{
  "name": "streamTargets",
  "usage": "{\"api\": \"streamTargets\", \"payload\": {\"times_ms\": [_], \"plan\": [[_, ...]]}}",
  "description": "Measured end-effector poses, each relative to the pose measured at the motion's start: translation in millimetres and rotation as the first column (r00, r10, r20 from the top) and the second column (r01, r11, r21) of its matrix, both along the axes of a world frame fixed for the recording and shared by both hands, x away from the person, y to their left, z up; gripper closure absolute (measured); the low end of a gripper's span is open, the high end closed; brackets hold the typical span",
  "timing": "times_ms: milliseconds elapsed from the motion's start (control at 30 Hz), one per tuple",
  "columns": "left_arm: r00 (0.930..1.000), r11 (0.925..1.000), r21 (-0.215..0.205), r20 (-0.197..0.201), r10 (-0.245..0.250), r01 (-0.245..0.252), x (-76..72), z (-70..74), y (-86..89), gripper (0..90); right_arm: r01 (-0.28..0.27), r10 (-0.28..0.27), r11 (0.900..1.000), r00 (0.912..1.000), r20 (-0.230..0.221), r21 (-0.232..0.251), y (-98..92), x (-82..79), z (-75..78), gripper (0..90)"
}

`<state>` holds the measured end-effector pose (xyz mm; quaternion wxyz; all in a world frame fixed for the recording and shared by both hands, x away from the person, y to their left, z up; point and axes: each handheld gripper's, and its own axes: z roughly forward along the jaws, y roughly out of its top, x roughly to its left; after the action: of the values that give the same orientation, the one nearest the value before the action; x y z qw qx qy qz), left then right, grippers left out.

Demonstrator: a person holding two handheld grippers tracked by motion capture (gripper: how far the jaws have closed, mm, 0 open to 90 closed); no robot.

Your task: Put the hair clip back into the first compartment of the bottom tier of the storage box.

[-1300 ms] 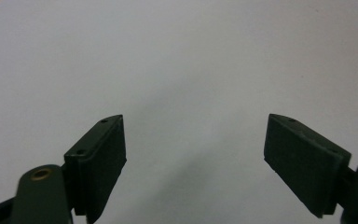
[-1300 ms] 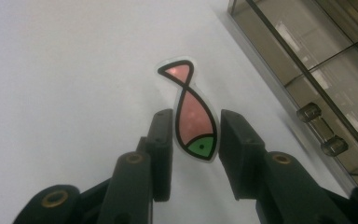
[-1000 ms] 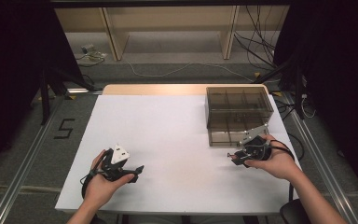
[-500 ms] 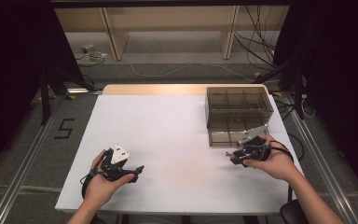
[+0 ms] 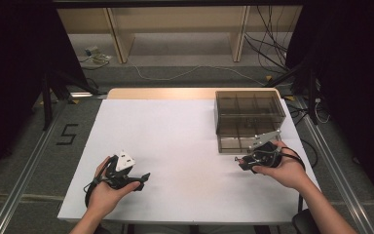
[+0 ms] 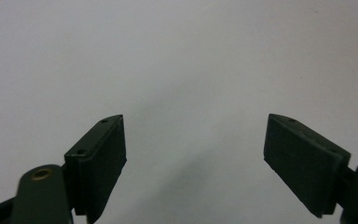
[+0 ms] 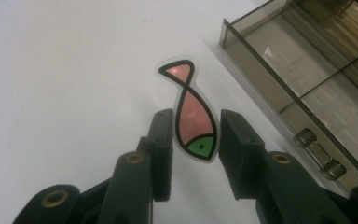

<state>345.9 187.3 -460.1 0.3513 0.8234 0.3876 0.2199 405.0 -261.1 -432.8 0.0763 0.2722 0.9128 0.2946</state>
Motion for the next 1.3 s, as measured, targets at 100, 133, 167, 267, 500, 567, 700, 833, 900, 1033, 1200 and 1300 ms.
{"api": "streamTargets", "payload": {"times_ms": [100, 133, 167, 267, 500, 567, 700, 833, 900, 1033, 1200, 1300], "plan": [[1.0, 1.0, 0.0, -0.002, -0.001, 0.001, -0.1, 0.1, 0.0, 21.0, 0.004, -0.004, 1.0, 1.0, 0.004, 0.0, 0.2, 0.0, 0.2, 66.5], [1.0, 1.0, -0.001, -0.002, -0.001, 0.001, -0.1, 0.1, 0.0, 21.1, 0.006, -0.006, 1.0, 1.0, 0.005, 0.001, 0.4, -0.2, 0.2, 66.5], [1.0, 1.0, -0.001, -0.002, -0.001, 0.001, -0.1, 0.1, -0.1, 21.1, 0.005, -0.005, 1.0, 1.0, 0.006, 0.001, 0.6, -0.2, 0.2, 66.5], [1.0, 1.0, 0.003, -0.002, -0.003, 0.003, -0.2, 0.4, 0.1, 21.1, 0.006, -0.006, 1.0, 0.9999, 0.011, 0.004, 1.5, -0.5, 0.9, 66.5], [1.0, 1.0, 0.001, -0.002, -0.004, 0.004, -0.2, 0.5, 0.1, 21.1, 0.013, -0.013, 1.0, 0.9997, 0.019, 0.009, 3.6, -0.2, 1.2, 66.5], [1.0, 1.0, 0.001, -0.002, -0.004, 0.004, -0.2, 0.5, 0.2, 21.1, 0.017, -0.017, 1.0, 0.9996, 0.022, 0.012, 3.9, -0.2, 1.8, 66.5], [1.0, 1.0, 0.0, -0.003, -0.004, 0.004, -0.5, 0.5, 0.1, 21.1, 0.028, -0.029, 0.999, 0.9992, 0.028, 0.022, 4.3, -0.3, 3.1, 66.6], [1.0, 1.0, 0.001, -0.002, -0.005, 0.005, -0.4, 0.5, 0.0, 21.1, 0.041, -0.042, 0.999, 0.9985, 0.036, 0.031, 4.1, -0.1, 3.6, 66.6], [1.0, 1.0, 0.002, -0.002, -0.004, 0.004, -0.4, 0.5, 0.1, 21.1, 0.044, -0.045, 0.998, 0.9983, 0.037, 0.036, 3.6, 0.2, 4.3, 66.5], [1.0, 1.0, 0.002, -0.003, -0.002, 0.002, -0.5, 0.5, 0.1, 21.2, 0.056, -0.057, 0.998, 0.9976, 0.039, 0.039, 3.2, 0.9, 5.0, 66.6], [1.0, 1.0, 0.0, -0.002, -0.002, 0.002, -0.3, 0.5, 0.2, 21.1, 0.063, -0.065, 0.997, 0.9968, 0.046, 0.048, 3.4, 1.7, 5.6, 66.6], [1.0, 1.0, 0.001, -0.002, -0.003, 0.003, -0.5, 0.5, 0.2, 21.1, 0.069, -0.072, 0.996, 0.9963, 0.047, 0.05, 3.6, 1.7, 5.9, 66.6]]}}
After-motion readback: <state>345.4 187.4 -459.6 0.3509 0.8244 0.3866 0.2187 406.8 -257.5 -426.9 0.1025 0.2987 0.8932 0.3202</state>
